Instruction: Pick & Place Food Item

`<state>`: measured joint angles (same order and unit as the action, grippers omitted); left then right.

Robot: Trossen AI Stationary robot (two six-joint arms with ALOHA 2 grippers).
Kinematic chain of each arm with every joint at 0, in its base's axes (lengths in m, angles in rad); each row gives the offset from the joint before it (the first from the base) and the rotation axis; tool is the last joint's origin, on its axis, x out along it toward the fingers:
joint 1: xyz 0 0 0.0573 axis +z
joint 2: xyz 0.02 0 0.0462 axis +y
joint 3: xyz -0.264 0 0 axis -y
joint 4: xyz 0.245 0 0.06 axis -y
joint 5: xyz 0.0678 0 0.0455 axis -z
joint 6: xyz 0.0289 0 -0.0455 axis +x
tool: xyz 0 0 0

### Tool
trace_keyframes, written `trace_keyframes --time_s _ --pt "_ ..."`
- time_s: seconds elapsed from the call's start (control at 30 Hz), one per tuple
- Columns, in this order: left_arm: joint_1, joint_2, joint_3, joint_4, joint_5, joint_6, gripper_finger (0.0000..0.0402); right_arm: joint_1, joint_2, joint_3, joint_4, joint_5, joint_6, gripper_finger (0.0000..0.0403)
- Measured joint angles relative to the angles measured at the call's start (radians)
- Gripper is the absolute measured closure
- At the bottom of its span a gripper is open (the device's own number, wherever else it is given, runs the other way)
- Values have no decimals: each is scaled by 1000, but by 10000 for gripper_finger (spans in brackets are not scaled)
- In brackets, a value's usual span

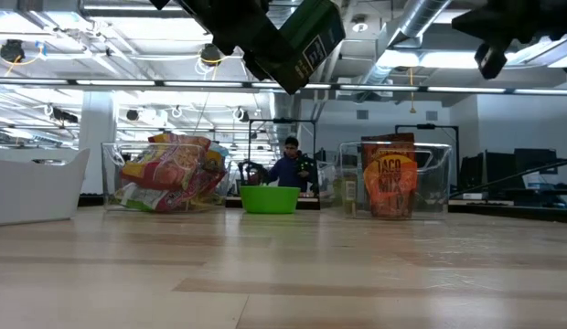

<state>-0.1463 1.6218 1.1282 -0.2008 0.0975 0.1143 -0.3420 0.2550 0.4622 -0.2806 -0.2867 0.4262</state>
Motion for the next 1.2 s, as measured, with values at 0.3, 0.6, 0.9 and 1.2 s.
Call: trace_keyframes --time_s 0.3,0.6,0.9,1.2 --pt "0 0 0 0 -49 12 134 4 48 0 98 0 255 403" --pt "0 0 0 0 -104 -14 134 56 197 0 107 71 13 403" --pt "0 0 0 0 -151 -26 134 189 316 0 208 248 -145 403" --pt "0 0 0 -1 -178 -45 133 363 403 0 261 449 -256 403"
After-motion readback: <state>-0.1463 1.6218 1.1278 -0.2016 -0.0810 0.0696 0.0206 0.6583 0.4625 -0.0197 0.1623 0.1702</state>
